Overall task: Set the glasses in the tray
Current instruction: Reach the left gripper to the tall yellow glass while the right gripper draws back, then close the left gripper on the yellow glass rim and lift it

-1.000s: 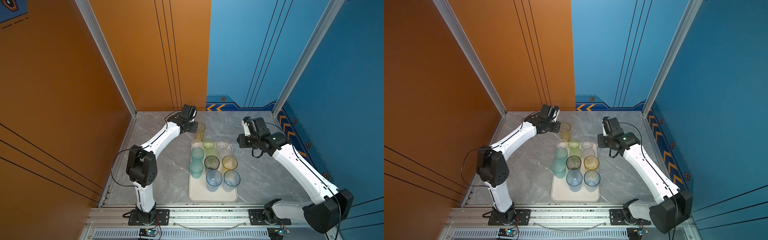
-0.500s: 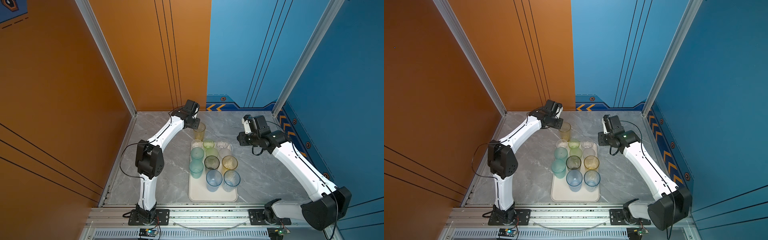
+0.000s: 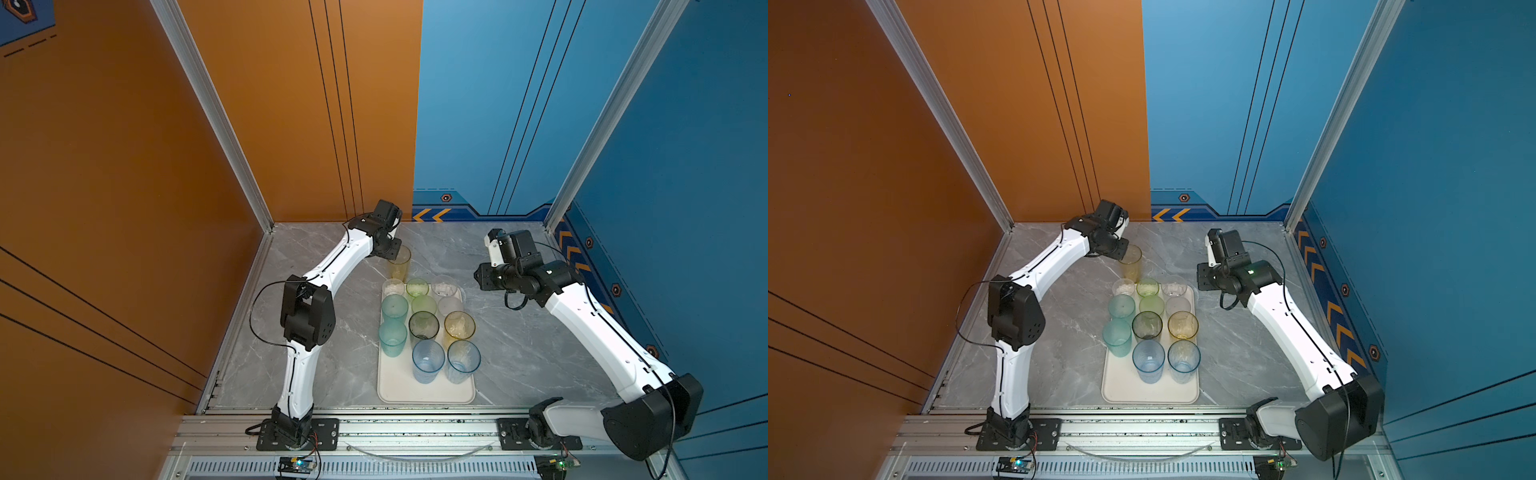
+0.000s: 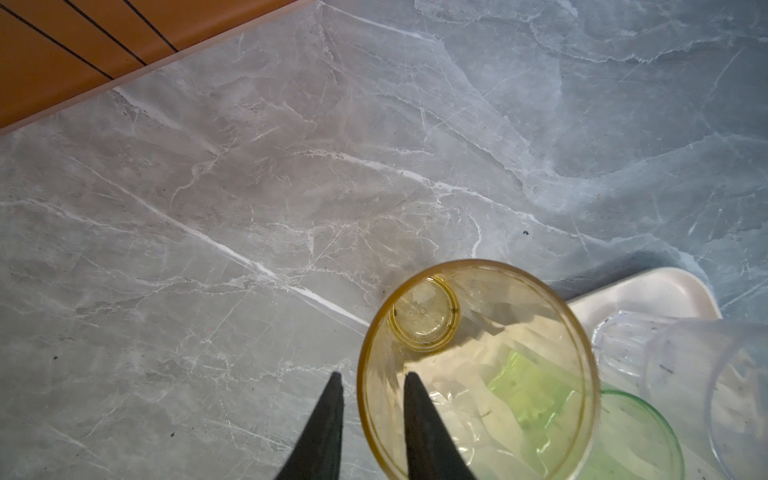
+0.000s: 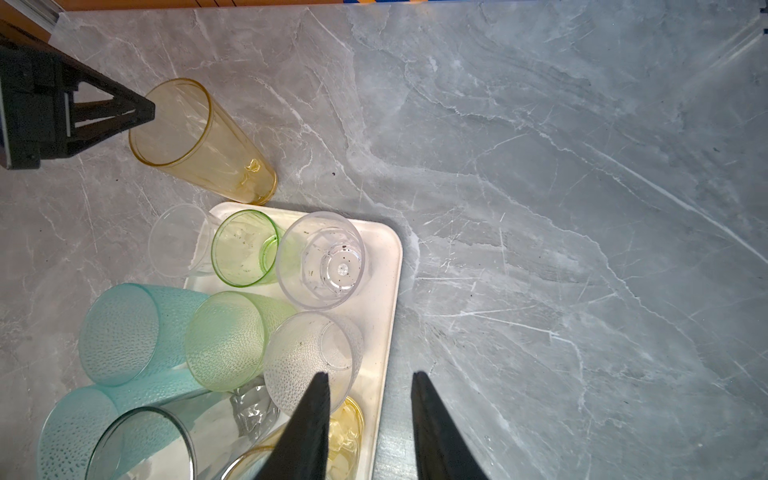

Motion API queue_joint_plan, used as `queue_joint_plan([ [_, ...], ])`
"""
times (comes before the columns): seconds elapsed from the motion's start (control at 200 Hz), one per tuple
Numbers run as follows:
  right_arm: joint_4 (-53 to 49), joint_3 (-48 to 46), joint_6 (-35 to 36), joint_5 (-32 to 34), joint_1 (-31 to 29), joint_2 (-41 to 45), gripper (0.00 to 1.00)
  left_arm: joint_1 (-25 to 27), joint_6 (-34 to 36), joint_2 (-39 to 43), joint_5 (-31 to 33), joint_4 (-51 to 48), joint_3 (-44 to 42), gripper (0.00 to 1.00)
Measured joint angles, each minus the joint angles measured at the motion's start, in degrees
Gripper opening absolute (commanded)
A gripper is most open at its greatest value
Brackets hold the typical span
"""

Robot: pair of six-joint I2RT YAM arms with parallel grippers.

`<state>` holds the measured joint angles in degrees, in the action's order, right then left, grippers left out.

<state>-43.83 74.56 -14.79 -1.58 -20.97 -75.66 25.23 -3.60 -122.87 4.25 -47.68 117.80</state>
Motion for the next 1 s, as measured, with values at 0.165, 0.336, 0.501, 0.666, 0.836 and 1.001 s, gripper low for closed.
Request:
queue_joint_plan([
  [0.165, 0.0, -0.1, 0.0, -0.1, 0.0, 0.0, 0.32, -0.1, 0.8, -2.1, 0.2, -1.0, 3.1, 0.22],
  [0.336, 0.2, -0.2, 0.0, -0.2, 0.0, 0.0, 0.32, -0.1, 1.2, -3.8, 0.2, -2.3, 4.7, 0.2],
  [0.501, 0.5, -0.3, 0.0, -0.4, 0.2, 0.0, 0.32, -0.1, 1.3, -4.0, 0.2, -3.2, 5.0, 0.18],
  [0.666, 1.0, -0.5, 0.0, -0.4, 0.4, 0.0, 0.32, -0.1, 1.6, -4.1, 0.2, -3.3, 5.1, 0.15],
  [0.836, 1.0, -0.8, 0.0, -0.9, 0.4, 0.0, 0.32, -0.2, 2.3, -5.4, 0.2, -3.8, 6.8, 0.09],
  [1.001, 1.0, -0.9, 0.0, -1.3, 0.4, 0.0, 0.32, -0.2, 2.4, -5.5, 0.2, -4.4, 7.3, 0.04],
])
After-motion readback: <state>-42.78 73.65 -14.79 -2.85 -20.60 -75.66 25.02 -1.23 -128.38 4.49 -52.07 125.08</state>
